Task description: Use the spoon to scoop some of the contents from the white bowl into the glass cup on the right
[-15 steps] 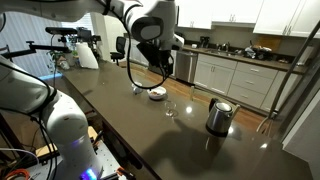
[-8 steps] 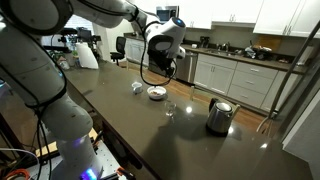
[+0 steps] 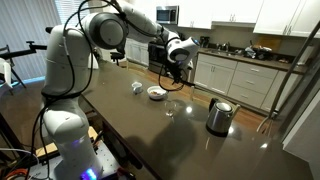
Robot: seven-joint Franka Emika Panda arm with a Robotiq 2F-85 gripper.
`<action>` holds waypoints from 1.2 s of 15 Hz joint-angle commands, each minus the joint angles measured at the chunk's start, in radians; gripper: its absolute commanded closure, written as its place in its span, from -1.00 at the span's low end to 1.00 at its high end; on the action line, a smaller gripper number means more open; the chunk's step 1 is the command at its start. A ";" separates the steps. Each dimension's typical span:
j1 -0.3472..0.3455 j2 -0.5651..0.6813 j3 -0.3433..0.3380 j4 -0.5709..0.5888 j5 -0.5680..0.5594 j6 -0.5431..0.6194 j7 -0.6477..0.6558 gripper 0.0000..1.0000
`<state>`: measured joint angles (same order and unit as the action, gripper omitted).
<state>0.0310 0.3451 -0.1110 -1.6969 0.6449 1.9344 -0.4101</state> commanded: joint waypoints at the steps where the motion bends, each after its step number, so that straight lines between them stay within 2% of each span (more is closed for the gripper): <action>1: -0.103 0.172 0.092 0.216 0.014 -0.082 -0.020 -1.00; 4: -0.153 0.237 0.146 0.287 0.024 -0.098 -0.016 -1.00; 8: -0.177 0.253 0.189 0.286 0.025 -0.076 -0.009 -1.00; 18: -0.138 0.216 0.220 0.158 0.017 -0.024 0.026 -1.00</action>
<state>-0.1145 0.5903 0.1056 -1.4770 0.6573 1.8814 -0.4087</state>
